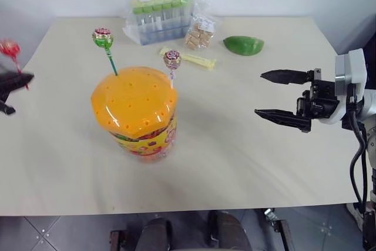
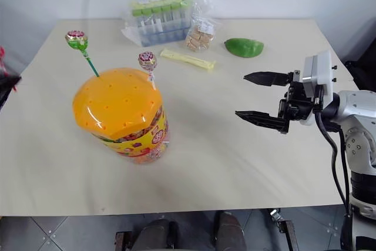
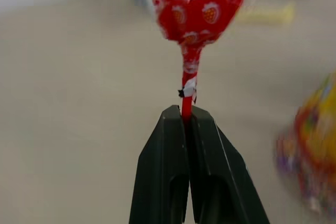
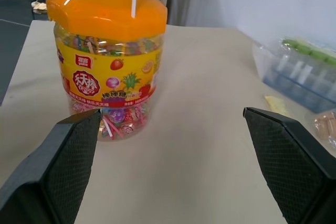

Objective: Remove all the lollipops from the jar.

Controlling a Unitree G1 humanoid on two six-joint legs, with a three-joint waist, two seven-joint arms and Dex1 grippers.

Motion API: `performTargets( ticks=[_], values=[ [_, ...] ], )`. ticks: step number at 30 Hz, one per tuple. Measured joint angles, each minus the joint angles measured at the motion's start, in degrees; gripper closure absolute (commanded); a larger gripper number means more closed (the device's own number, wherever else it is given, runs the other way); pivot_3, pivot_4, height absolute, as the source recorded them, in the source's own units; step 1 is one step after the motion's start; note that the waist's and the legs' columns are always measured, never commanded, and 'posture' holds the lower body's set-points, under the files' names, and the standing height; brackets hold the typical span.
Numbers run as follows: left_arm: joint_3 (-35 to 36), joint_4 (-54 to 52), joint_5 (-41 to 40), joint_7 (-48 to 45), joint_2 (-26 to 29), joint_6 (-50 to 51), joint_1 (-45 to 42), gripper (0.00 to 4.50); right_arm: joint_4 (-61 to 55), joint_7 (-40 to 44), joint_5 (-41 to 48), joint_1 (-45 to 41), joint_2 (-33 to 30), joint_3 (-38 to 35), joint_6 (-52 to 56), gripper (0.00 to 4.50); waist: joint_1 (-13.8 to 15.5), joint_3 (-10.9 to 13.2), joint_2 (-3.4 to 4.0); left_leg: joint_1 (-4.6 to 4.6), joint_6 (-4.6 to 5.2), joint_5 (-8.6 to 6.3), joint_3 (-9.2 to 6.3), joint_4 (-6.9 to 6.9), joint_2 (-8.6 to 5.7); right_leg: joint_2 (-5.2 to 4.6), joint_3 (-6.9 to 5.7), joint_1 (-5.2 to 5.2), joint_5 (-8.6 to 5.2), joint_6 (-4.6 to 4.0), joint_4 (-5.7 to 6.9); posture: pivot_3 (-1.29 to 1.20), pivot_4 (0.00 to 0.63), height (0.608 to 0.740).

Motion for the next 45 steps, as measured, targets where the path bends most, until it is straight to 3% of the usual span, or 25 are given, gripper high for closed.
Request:
performTargets(
  ticks=[8, 14, 20, 29, 36, 40, 45],
  values=[
    [-3.34, 0.86, 0.19, 1.14, 0.05, 10.97, 4.16, 4.47, -0.10, 0.22, -0.07, 0.26, 0.25, 0.05, -0.01, 0.00, -0.28, 0.01, 0.02, 0.01, -0.02, -0.06, 0.20, -0.01, 0.02, 0.04, 0.17, -0.15, 0.00, 0.00, 0.08, 0.00, 0.150, 0.740],
    [-12.99, 4.02, 5.14, 4.64, 2.69, 13.43, 4.52, 4.47, -0.75, -0.66, -0.08, 1.00, 0.59, 0.26, -0.01, 0.00, -0.28, 0.01, 0.02, -0.04, -0.03, -0.07, 0.33, -0.02, 0.01, 0.04, 0.29, -0.32, 0.00, -0.01, 0.15, 0.00, 0.150, 0.740],
    [-20.18, 9.32, 9.77, 5.93, 4.91, 12.89, 2.57, 2.91, -0.86, -1.21, -0.09, 1.00, 0.58, 0.26, 0.00, 0.00, -0.29, 0.00, -0.01, -0.15, -0.02, -0.07, 0.71, -0.02, 0.00, 0.04, 0.61, -0.73, 0.00, -0.01, 0.41, 0.00, 0.150, 0.740],
    [-22.41, 8.15, 10.63, 3.29, 8.58, 12.65, -2.26, 0.13, -0.86, -1.25, -0.12, 0.92, 0.41, 0.26, 0.01, 0.00, -0.28, 0.00, -0.04, -0.12, 0.04, -0.11, 0.90, -0.02, 0.01, 0.04, 0.79, -0.82, 0.00, -0.01, 0.46, 0.00, 0.150, 0.740],
    [-20.99, 3.61, 6.30, -4.67, 11.44, 9.30, -11.40, 0.04, -0.61, -1.02, -0.15, -0.45, 0.03, 0.24, -0.02, 0.00, -0.18, 0.00, -0.08, -0.10, 0.09, -0.15, 1.01, 0.01, 0.00, 0.05, 0.91, -0.84, 0.00, 0.00, 0.48, 0.00, 0.150, 0.740],
    [-15.24, 0.29, -0.09, -15.04, 3.77, -4.78, -18.46, 0.04, -0.57, -0.98, -0.19, -1.01, -0.76, 0.09, -0.10, 0.00, -0.16, -0.01, -0.06, -0.07, 0.09, -0.16, 1.06, 0.06, -0.01, 0.05, 0.93, -0.84, 0.00, 0.00, 0.50, 0.00, 0.150, 0.740],
    [-18.39, 3.96, -0.85, -23.31, -4.74, -19.70, -24.74, 0.04, -0.69, -1.09, -0.19, -0.88, -1.24, -0.23, -0.13, 0.00, -0.27, 0.00, -0.07, -0.14, 0.12, -0.18, 1.08, 0.35, 0.01, 0.08, 0.95, -0.83, 0.02, 0.03, 0.64, 0.00, 0.150, 0.740]
  ],
)
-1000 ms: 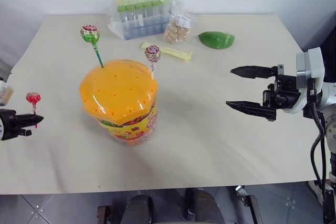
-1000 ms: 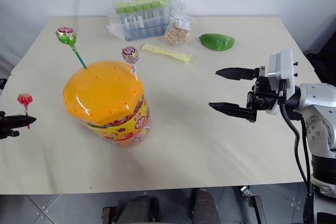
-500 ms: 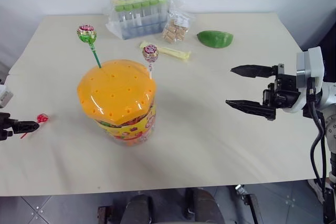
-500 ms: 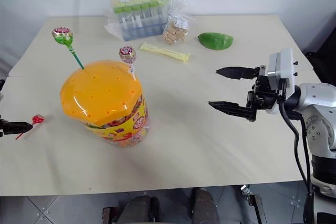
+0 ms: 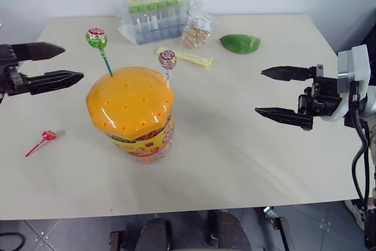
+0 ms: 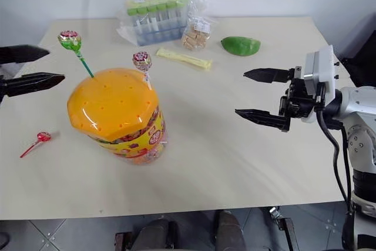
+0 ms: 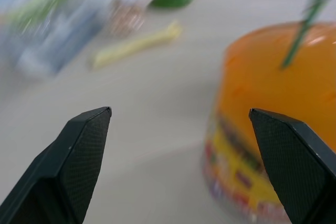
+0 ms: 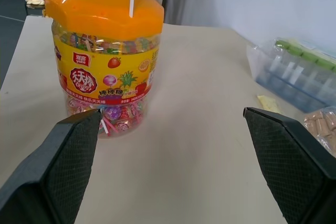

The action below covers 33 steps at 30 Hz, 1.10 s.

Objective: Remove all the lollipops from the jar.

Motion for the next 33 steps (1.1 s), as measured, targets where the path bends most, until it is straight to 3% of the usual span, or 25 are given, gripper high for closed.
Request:
performTargets(
  ticks=[6, 13, 17, 28, 33],
  values=[
    [-6.10, 5.50, -0.89, -7.18, -6.78, -5.65, -9.65, 0.04, -1.99, -0.86, 0.12, 2.69, -0.62, -1.42, 0.07, 0.00, 0.19, 0.00, -0.01, -0.10, 0.18, -0.15, 0.00, 0.38, 0.00, 0.00, 0.04, 0.06, 0.06, 0.10, 0.02, 0.00, 0.150, 0.740],
    [-11.67, 9.58, -0.64, -11.99, -10.95, -7.24, -13.14, 0.04, -5.00, -2.89, 1.12, 4.75, -1.32, -4.72, 1.19, 0.00, 0.16, 0.00, -0.01, -0.10, 0.22, -0.17, 0.00, 0.45, 0.00, 0.00, 0.07, 0.09, 0.08, 0.15, 0.03, 0.00, 0.150, 0.740],
    [-11.95, 10.07, -0.57, -12.21, -12.62, -8.32, -13.89, 0.93, -7.30, -4.84, 4.83, 4.67, -1.32, -6.07, 3.67, 0.00, 0.14, 0.00, -0.02, -0.11, 0.22, -0.17, -0.01, 0.45, 0.01, 0.00, 0.07, 0.08, 0.08, 0.15, 0.02, 0.00, 0.150, 0.740],
    [-12.10, 11.86, 0.81, -14.02, -12.64, -9.47, -14.54, 4.35, -11.97, -9.70, 14.95, 3.89, -1.26, -8.12, 9.85, 0.00, 0.25, 0.00, -0.02, -0.10, 0.26, -0.20, -0.01, 0.48, 0.00, 0.00, 0.09, 0.11, 0.10, 0.18, 0.01, 0.00, 0.150, 0.740],
    [-11.78, 11.63, 0.60, -13.22, -12.67, -8.87, -16.69, 4.48, -13.39, -11.55, 17.33, 1.56, -0.67, -7.66, 10.70, 0.00, 0.42, 0.00, -0.02, -0.10, 0.26, -0.20, -0.02, 0.51, 0.00, 0.00, 0.10, 0.11, 0.11, 0.19, 0.02, 0.00, 0.150, 0.740]
  ],
)
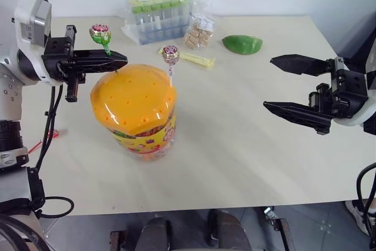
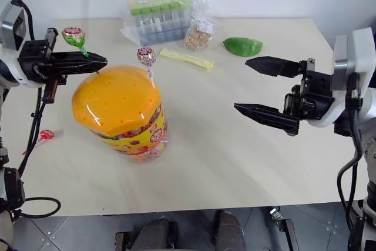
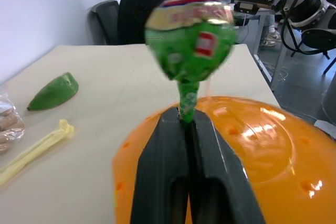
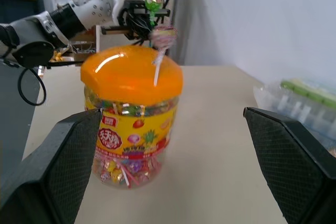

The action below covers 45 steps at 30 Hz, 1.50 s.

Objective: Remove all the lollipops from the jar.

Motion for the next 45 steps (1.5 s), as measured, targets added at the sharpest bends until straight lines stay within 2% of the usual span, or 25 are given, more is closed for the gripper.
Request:
performTargets(
  ticks=[4, 8, 13, 18, 21, 24, 30, 35, 39, 45],
  values=[
    [3.13, -0.96, -1.11, 4.79, -0.49, 0.63, -2.58, 4.48, -0.04, 0.13, 0.99, -0.46, 0.00, 0.94, 0.59, 0.00, 0.05, 0.00, -0.02, -0.01, 0.02, -0.01, 0.00, -0.01, 0.00, 0.00, 0.02, 0.00, 0.00, 0.01, -0.02, 0.00, 0.150, 0.740],
    [7.17, -2.60, -1.16, 15.73, -0.17, 3.33, -4.14, 4.48, 0.42, 0.70, 0.87, -0.62, 0.00, 1.51, 0.58, 0.00, 0.01, 0.00, -0.02, 0.01, 0.03, -0.02, -0.01, -0.01, 0.01, -0.01, 0.02, 0.00, 0.01, 0.01, -0.01, 0.00, 0.150, 0.740],
    [6.21, -4.29, 2.90, 30.12, 10.00, 21.60, -1.62, 4.48, 2.50, 2.55, -0.07, -1.15, -0.04, 2.30, 0.41, 0.00, -0.69, 0.01, -0.03, 0.06, 0.03, -0.02, 0.03, -0.10, 0.00, 0.00, 0.08, -0.02, 0.01, 0.02, -0.02, 0.00, 0.150, 0.740],
    [0.14, -5.62, 5.48, 33.84, 18.24, 37.72, 6.17, 4.48, 4.94, 4.67, -1.74, -3.44, -0.11, 3.66, 0.27, 0.00, -0.28, 0.03, -0.07, 0.05, 0.04, -0.04, 0.06, -0.09, 0.00, 0.00, 0.13, -0.03, 0.01, 0.02, -0.01, 0.00, 0.150, 0.740],
    [-2.50, -9.29, 5.46, 32.61, 22.54, 42.99, 12.22, 4.48, 5.90, 5.53, -2.40, -4.68, -0.05, 4.88, 0.21, 0.00, -0.16, 0.10, -0.20, 0.02, 0.03, -0.11, 0.07, -0.08, 0.01, 0.00, 0.16, -0.06, 0.00, 0.01, -0.03, 0.00, 0.150, 0.740],
    [-1.60, -14.76, 4.12, 31.11, 26.37, 48.61, 23.46, 4.48, 7.53, 6.80, -3.62, -5.84, 0.16, 6.07, 0.12, 0.00, -0.46, 0.11, -0.18, 0.02, 0.02, -0.14, 0.14, -0.11, 0.05, 0.02, 0.21, -0.13, -0.01, 0.01, -0.04, 0.00, 0.150, 0.740],
    [1.36, -21.97, 4.06, 32.03, 27.36, 52.86, 39.01, 4.48, 9.47, 8.49, -5.96, -7.37, 1.55, 7.88, -1.18, 0.00, -0.47, 0.11, -0.19, 0.04, -0.04, -0.18, 0.15, -0.12, 0.09, 0.07, 0.23, -0.14, -0.02, -0.02, -0.04, 0.00, 0.150, 0.740],
    [3.56, -24.47, 4.64, 34.23, 26.45, 53.72, 46.31, 4.48, 10.99, 9.33, -7.32, -8.06, 2.69, 9.67, -1.87, 0.00, -0.41, 0.11, -0.19, 0.02, -0.06, -0.19, 0.15, -0.11, 0.09, 0.07, 0.23, -0.15, -0.02, -0.02, -0.04, 0.00, 0.150, 0.740],
    [4.66, -24.13, 6.35, 36.29, 26.45, 52.84, 49.75, 3.59, 11.56, 10.00, -8.13, -9.36, 2.82, 9.68, -2.30, 0.00, -0.40, 0.11, -0.19, 0.03, -0.08, -0.20, 0.14, -0.12, 0.10, 0.07, 0.22, -0.16, -0.02, -0.04, -0.04, 0.00, 0.150, 0.740],
    [9.48, -25.37, 5.87, 35.68, 26.42, 53.03, 49.11, 1.74, 12.46, 11.12, -9.21, -9.53, 2.83, 9.67, -2.32, 0.00, -0.46, 0.11, -0.19, 0.03, -0.09, -0.21, 0.15, -0.12, 0.10, 0.06, 0.22, -0.16, -0.02, -0.04, -0.04, 0.00, 0.150, 0.740]
  ],
)
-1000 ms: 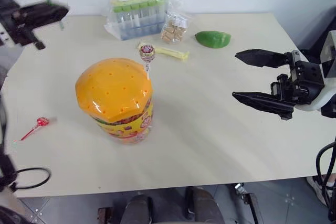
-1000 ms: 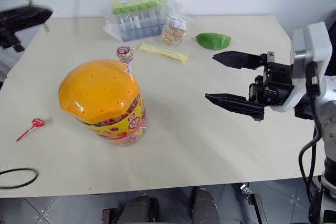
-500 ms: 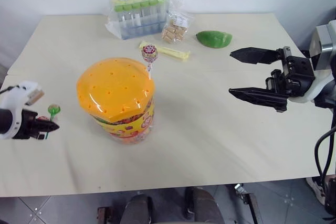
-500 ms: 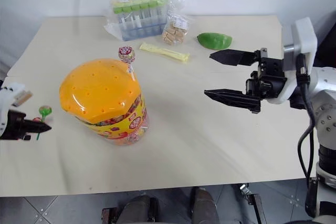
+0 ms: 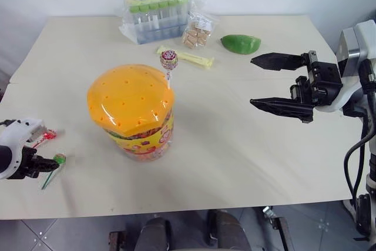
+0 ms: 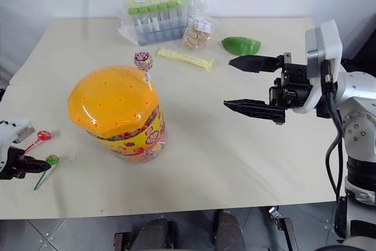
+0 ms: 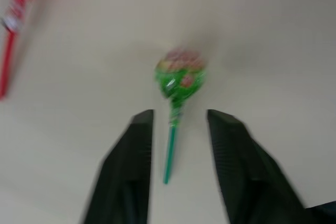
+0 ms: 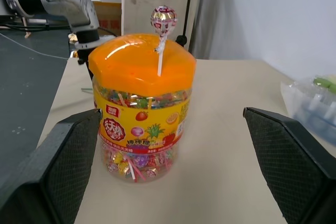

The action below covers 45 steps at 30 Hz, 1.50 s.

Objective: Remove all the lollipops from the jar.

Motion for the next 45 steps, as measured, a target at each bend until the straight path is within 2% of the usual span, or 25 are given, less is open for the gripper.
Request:
performTargets(
  ticks=[5, 6, 11, 14, 18, 23, 27, 30, 40, 43, 45],
  values=[
    [3.68, -3.01, -3.45, -3.67, 0.15, 0.12, -2.78, 0.16, 0.06, 0.38, -0.54, -0.02, -0.99, -0.12, 0.20, 0.00, 0.01, 0.00, 0.00, -0.02, 0.00, 0.00, 0.00, 0.01, 0.00, 0.00, 0.00, -0.02, 0.00, 0.00, 0.01, 0.00, 0.150, 0.740],
    [4.77, -3.64, -4.06, -4.42, 0.16, -0.08, -3.79, 0.02, 0.06, 0.38, -0.62, -0.07, -1.22, -0.12, 0.25, 0.00, 0.04, 0.00, 0.00, -0.02, -0.01, 0.00, -0.01, 0.01, 0.00, 0.00, -0.01, -0.01, 0.00, 0.00, 0.00, 0.00, 0.150, 0.740],
    [13.40, -2.74, -5.67, -9.76, -0.47, -7.33, -6.38, 0.02, 0.13, -0.15, -1.28, -1.53, -3.06, 0.42, 2.77, 0.00, -0.13, 0.02, 0.05, 0.01, -0.01, 0.00, 0.04, 0.00, 0.00, 0.00, 0.01, -0.03, 0.00, -0.01, 0.00, 0.00, 0.150, 0.740],
    [17.39, -0.30, -5.78, -12.52, -5.48, -16.71, -8.64, 0.02, 0.22, -1.18, -1.71, -2.72, -2.63, 1.99, 4.15, 0.00, -0.26, 0.03, 0.06, 0.02, -0.01, 0.00, 0.08, -0.01, 0.03, 0.02, 0.01, -0.06, -0.02, -0.03, 0.04, 0.00, 0.150, 0.740],
    [19.80, 6.08, -7.76, -18.62, -12.91, -30.38, -13.03, 0.02, 0.16, -2.74, -1.70, -5.93, 1.80, 5.27, 5.51, 0.00, -0.19, 0.02, 0.05, -0.01, -0.01, 0.00, 0.11, 0.04, 0.03, 0.03, 0.01, -0.08, -0.01, -0.03, 0.06, 0.00, 0.150, 0.740],
    [19.82, 13.50, -11.99, -32.14, -17.90, -44.32, -16.83, 0.02, 0.70, -5.62, -1.73, -10.87, 8.45, 8.24, 6.44, 0.00, -0.21, 0.01, 0.04, -0.03, -0.01, 0.00, 0.15, 0.06, 0.02, 0.03, 0.00, -0.09, -0.01, -0.03, 0.05, 0.00, 0.150, 0.740],
    [19.43, 15.18, -13.50, -35.77, -19.85, -49.40, -19.28, 0.02, 1.47, -6.65, -2.06, -13.43, 11.96, 10.72, 7.61, 0.00, -0.11, -0.01, 0.00, -0.03, 0.00, -0.01, 0.13, 0.09, 0.00, 0.02, 0.00, -0.06, 0.01, -0.01, 0.05, 0.00, 0.150, 0.740],
    [19.24, 15.69, -16.93, -38.42, -22.96, -52.24, -21.20, 0.02, 3.07, -6.97, -3.58, -16.56, 18.05, 14.61, 7.25, 0.00, -0.37, -0.02, -0.02, -0.01, 0.00, 0.00, 0.11, 0.11, 0.02, 0.03, -0.01, -0.07, 0.01, 0.00, 0.14, 0.00, 0.150, 0.740],
    [17.62, 13.49, -19.85, -38.79, -24.91, -53.15, -19.24, 0.02, 10.83, -6.87, -10.04, -19.45, 26.80, 18.48, 3.39, 0.00, -1.71, -0.03, -0.04, -0.03, 0.01, -0.01, 0.04, 0.10, 0.01, 0.03, -0.02, -0.06, 0.01, 0.00, 0.12, 0.00, 0.150, 0.740],
    [17.31, 11.76, -20.75, -38.12, -25.78, -53.10, -18.74, 0.00, 13.97, -6.56, -11.96, -21.93, 28.62, 19.37, 2.63, 0.58, -1.96, -0.03, -0.03, -0.03, 0.01, -0.01, 0.04, 0.08, 0.02, 0.04, -0.02, -0.07, 0.00, -0.01, 0.12, 0.00, 0.150, 0.740],
    [17.27, 11.55, -21.34, -37.75, -26.02, -53.10, -18.41, 0.00, 14.83, -6.30, -12.69, -22.93, 28.98, 20.02, 2.65, 1.25, -2.00, -0.03, -0.03, -0.03, 0.01, -0.01, 0.03, 0.08, 0.03, 0.04, -0.03, -0.06, 0.00, -0.01, 0.12, 0.00, 0.150, 0.740]
  ],
)
